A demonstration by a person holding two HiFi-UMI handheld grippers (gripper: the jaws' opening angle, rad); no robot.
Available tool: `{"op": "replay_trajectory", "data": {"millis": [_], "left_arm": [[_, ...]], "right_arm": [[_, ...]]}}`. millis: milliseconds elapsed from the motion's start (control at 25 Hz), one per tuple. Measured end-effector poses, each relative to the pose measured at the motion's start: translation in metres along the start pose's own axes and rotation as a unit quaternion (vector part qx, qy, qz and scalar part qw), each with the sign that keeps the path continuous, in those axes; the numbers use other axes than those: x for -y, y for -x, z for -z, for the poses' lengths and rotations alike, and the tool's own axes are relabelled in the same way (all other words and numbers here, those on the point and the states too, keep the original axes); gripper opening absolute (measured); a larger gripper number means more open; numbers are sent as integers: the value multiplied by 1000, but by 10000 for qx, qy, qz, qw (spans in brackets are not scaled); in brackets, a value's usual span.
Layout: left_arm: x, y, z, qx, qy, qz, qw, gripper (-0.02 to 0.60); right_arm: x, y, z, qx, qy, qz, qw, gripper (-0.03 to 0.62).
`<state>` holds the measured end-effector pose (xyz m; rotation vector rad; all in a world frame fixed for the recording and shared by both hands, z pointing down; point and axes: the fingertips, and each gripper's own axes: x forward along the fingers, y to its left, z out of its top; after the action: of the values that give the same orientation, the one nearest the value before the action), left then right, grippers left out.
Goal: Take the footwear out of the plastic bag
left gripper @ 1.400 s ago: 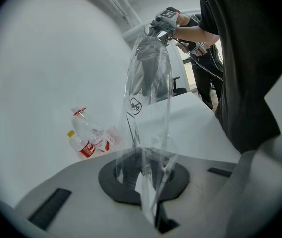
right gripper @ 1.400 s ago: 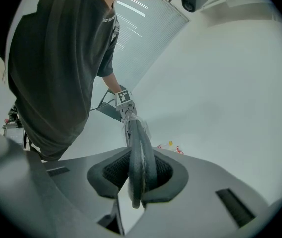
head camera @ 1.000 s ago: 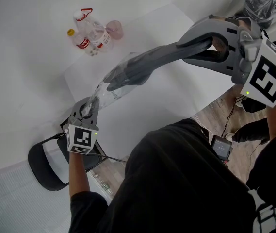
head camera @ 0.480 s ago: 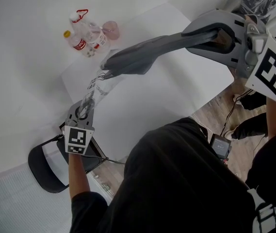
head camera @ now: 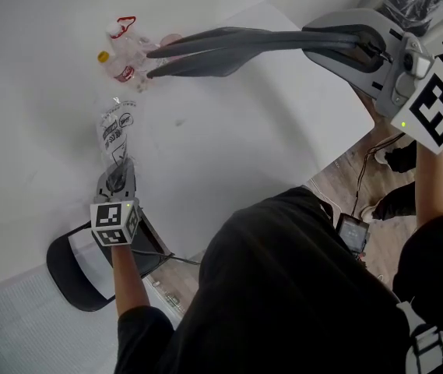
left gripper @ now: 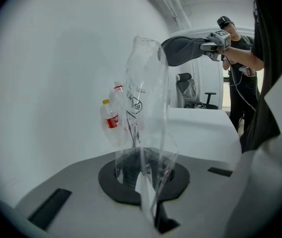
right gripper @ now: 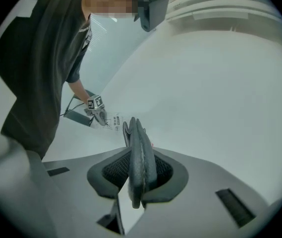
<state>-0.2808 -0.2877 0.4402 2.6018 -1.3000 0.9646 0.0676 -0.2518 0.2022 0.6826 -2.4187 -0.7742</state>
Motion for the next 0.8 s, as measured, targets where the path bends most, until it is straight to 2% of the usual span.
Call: {"op": "replay_trajectory", "data": {"millis": [160,280,360,520,680,800], "left_arm": [[-10,2,-8,6,327,-514,9981,25],[-3,6,-18,37,546,-901,9944,25],[6,8,-25,69,704,-1012,9924,25],[26,-1,-25,176,1054,-870,9905,25],[57,-22,-14,20,1309,-739,9886,25],[84,-33,-5,-117,1589,-504,9859,25]], "right_arm": [[11,-3,2,232,-340,946,9947,80],[12,1,7,315,-652,1626,9840,80],[9,1,9,315,-884,1922,9769,80],[-21,-16,28,127,-1369,2183,9661,80],[-64,-36,77,-211,-2057,2072,9562,80],[-82,-42,103,-456,-2455,2093,9454,80]]}}
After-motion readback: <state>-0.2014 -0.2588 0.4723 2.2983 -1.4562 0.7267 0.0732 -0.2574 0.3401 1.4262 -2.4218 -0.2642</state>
